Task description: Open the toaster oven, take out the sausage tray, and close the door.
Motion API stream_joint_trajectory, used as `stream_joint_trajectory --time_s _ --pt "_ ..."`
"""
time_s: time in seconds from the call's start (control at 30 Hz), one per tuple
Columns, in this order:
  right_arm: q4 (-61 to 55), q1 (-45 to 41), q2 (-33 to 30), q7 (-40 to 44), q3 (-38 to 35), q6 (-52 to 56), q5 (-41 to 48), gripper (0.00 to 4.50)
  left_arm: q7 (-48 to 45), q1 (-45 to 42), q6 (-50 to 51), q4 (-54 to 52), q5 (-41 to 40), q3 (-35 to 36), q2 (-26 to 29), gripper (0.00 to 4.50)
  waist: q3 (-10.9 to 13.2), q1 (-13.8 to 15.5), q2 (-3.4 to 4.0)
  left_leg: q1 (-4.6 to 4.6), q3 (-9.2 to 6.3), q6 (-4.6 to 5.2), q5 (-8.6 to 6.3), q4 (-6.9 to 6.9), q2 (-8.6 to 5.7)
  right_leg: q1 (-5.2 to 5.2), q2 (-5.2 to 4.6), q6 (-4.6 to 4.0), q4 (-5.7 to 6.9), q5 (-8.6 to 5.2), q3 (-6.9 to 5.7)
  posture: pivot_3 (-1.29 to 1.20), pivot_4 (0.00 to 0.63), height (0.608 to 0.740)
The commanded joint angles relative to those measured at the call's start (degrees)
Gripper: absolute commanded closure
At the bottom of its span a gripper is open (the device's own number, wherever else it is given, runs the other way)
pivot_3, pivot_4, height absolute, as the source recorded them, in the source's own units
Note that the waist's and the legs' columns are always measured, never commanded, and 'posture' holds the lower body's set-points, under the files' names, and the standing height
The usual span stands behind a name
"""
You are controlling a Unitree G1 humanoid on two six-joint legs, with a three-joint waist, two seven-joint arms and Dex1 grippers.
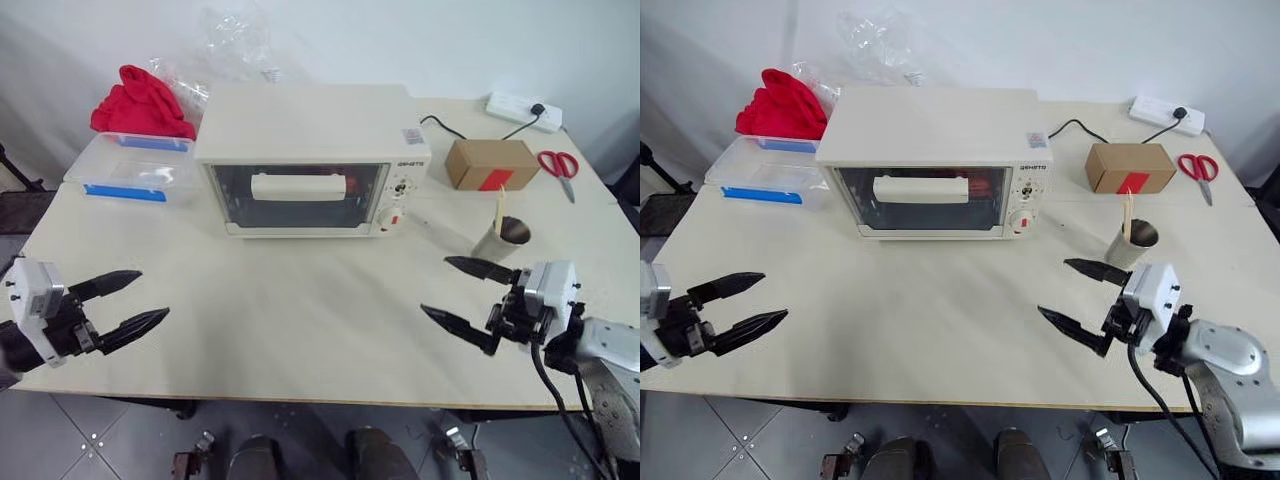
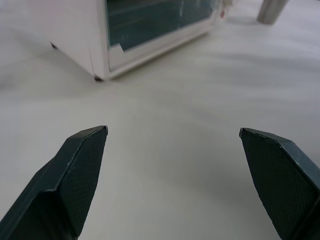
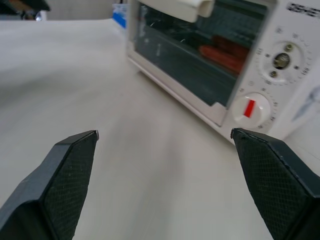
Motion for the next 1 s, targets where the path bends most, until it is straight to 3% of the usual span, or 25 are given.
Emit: stream_joint_trajectory --time_s 0.03,0.1,0.3,0.43,0.7,1.0 --pt "1.77 -2.65 -0.23 1.39 1.96 -0.21 -0.73 0.05 2.07 -0.91 -1.74 -0.04 1.01 0.74 -0.74 0.00 0.00 -0.10 0.00 -0.01 0.00 -0.01 0.00 0.00 0.00 -0.02 0.02 0.00 0.01 0.00 -0.01 0.00 0.150 0.740" --pt "2.47 -5.46 -0.12 1.34 4.00 1.57 -0.66 0.05 2.77 -1.42 -1.16 0.34 0.91 0.62 -0.91 0.00 0.02 -0.34 0.03 -0.02 0.06 -0.02 -0.01 0.00 0.02 -0.10 0.05 0.00 0.05 0.00 0.01 0.00 0.150 0.740" --pt "2.60 -19.80 5.20 -4.83 8.83 15.03 6.01 0.05 6.17 -7.21 6.45 1.20 -9.37 4.02 -2.12 0.00 0.03 -0.62 0.05 -0.02 0.15 -0.07 0.02 0.12 0.22 -0.27 0.06 0.00 0.35 0.00 0.11 0.00 0.150 0.740" --pt "7.31 -31.98 9.97 -7.81 15.09 19.51 2.19 0.05 6.87 -10.39 10.47 0.03 -14.25 2.53 -2.25 0.00 0.02 -0.84 0.03 -0.13 0.41 -0.10 0.04 0.16 0.17 -0.79 -0.06 0.00 0.91 0.00 0.08 0.00 0.150 0.740" --pt "12.80 -40.50 16.19 -10.02 18.71 21.31 -0.83 0.05 8.29 -10.15 10.45 -1.81 -13.19 -0.42 -3.96 0.00 0.03 -1.86 0.03 -0.19 0.62 -0.07 -0.02 0.13 0.19 -0.99 -0.18 0.00 1.05 0.00 -0.09 0.00 0.150 0.740" --pt "16.00 -43.84 20.25 -5.84 19.30 18.04 -1.53 0.05 9.02 -10.10 9.03 -1.84 -12.13 -0.98 -4.48 0.00 0.03 -2.63 0.03 -0.14 0.73 -0.09 -0.01 0.13 0.27 -1.06 -0.11 -0.01 1.01 -0.01 -0.09 0.00 0.150 0.740"
